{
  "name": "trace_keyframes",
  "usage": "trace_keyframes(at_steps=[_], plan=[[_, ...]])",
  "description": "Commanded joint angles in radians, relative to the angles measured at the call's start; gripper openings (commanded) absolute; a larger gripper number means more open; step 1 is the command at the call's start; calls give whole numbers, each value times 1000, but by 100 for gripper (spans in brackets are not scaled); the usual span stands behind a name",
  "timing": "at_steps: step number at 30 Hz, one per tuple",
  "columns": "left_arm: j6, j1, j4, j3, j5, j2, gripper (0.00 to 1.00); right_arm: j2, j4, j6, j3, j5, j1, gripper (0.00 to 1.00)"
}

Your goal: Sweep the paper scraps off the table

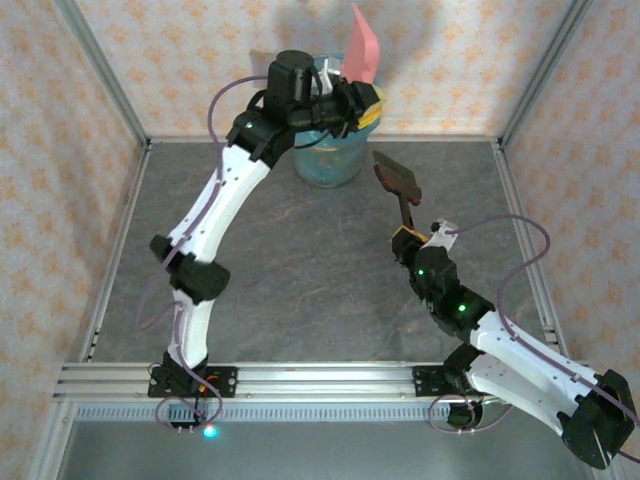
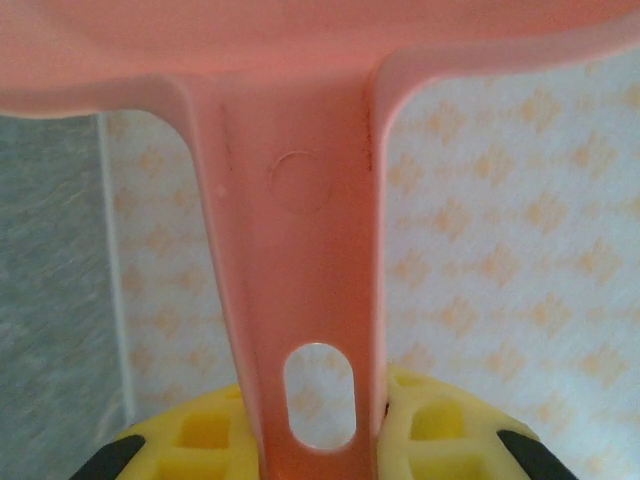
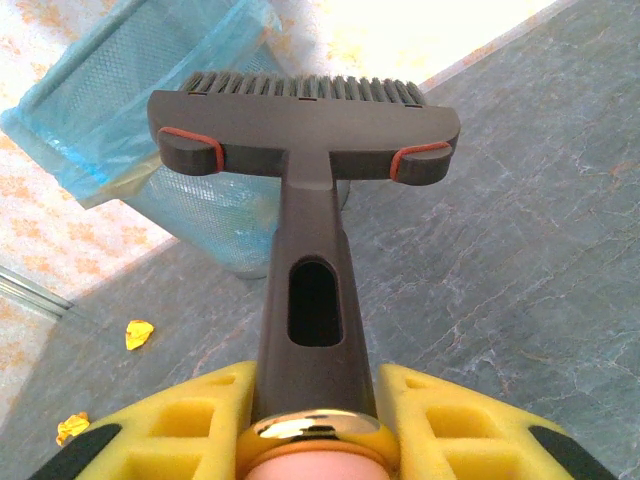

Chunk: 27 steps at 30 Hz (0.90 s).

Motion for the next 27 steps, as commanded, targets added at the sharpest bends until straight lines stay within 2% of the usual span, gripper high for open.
trace_keyframes(at_steps=[1,8,13,18,23,27], plan=[[275,-21,-192,-124,-86,-162,0,-11,53,12,-10,24,-7,0],[479,-54,-334,-601,-252,-501,0,-17,49,14,-10,23,-8,0],[562,-54,-439,-903,-381,-687,0,-15,49,20,-10,23,-8,0],[605,-54,-565,-1100,-442,-766,0,-9,48,24,-7,22,-7,0],[604,-73,-619,-1254,-528,-830,0,-9,47,16,-2,20,-8,0],[594,-84,-678,-1336,-580,-847,0,-13,41,-27,21,-37,-8,0]])
